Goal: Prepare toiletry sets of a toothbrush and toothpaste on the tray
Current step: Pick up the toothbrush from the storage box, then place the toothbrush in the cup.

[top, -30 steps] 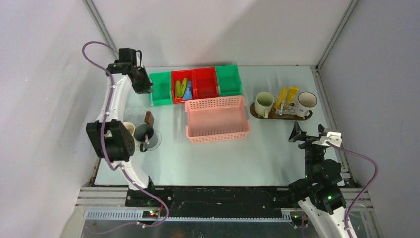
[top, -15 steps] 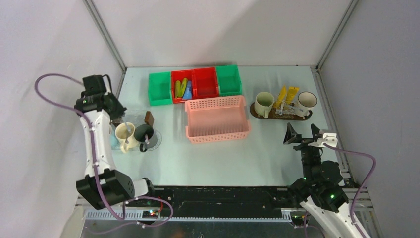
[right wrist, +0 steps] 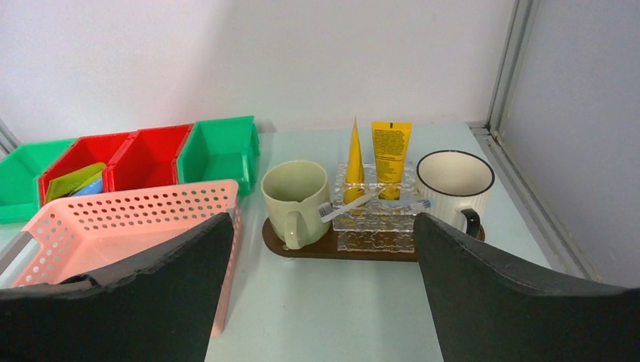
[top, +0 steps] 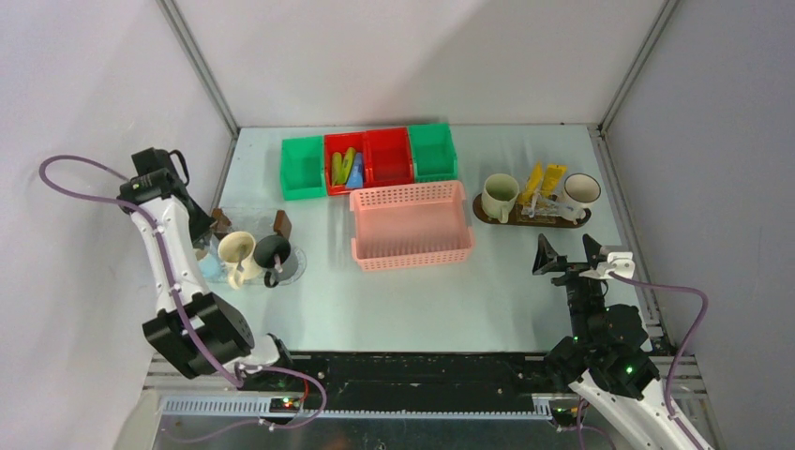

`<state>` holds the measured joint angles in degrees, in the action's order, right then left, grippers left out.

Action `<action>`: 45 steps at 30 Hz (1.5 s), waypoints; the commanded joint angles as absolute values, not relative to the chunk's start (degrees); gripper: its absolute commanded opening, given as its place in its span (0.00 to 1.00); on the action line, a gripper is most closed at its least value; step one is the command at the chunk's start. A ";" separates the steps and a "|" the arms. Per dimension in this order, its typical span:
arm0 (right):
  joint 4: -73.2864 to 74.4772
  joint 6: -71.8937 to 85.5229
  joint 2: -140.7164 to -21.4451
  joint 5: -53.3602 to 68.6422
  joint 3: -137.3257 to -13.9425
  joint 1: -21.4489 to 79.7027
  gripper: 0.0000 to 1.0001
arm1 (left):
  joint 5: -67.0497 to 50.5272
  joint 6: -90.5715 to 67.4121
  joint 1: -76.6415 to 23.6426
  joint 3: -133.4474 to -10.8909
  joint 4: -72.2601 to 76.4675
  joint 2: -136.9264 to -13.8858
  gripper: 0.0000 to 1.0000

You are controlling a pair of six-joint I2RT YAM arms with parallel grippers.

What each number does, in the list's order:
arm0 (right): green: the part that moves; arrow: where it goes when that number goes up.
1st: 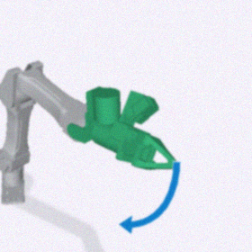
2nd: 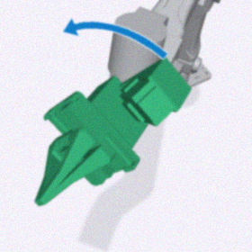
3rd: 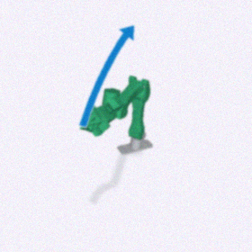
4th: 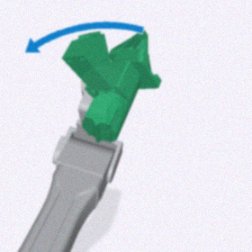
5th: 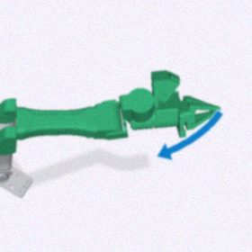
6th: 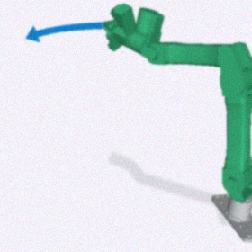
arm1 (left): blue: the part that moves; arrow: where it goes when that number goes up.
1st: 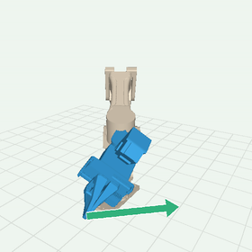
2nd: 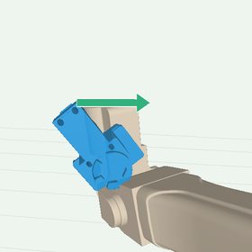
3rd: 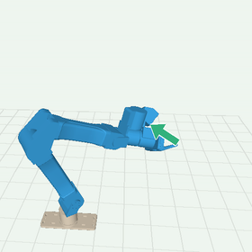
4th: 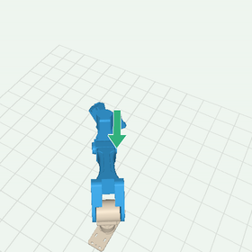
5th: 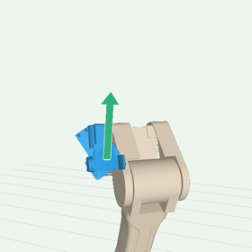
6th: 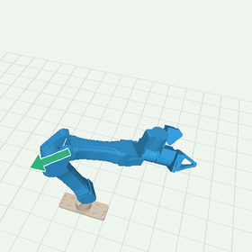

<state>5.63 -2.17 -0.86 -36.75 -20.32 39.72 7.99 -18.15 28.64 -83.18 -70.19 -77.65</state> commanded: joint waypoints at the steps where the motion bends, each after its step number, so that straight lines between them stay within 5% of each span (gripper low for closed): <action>1: 3.95 -2.04 4.27 -36.48 -20.39 40.09 0.91 | 18.57 -13.89 29.35 -86.70 -75.70 -79.64 0.00; 9: 4.43 -0.84 -0.40 -35.62 -20.48 40.12 0.91 | 25.48 -7.26 29.36 -83.40 -76.38 -82.00 0.00; 27: 6.67 -2.31 -7.53 -37.68 -20.98 40.09 0.90 | 15.65 -1.81 29.02 -89.02 -73.09 -93.58 0.01; 45: 7.28 -3.37 -11.59 -36.84 -21.18 40.13 0.89 | 17.24 -1.38 29.08 -92.03 -73.12 -100.60 0.15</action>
<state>8.23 -2.22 -10.57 -36.49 -20.32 39.90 16.14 -2.48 28.88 -89.52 -73.38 -100.29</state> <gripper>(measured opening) 0.893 0.134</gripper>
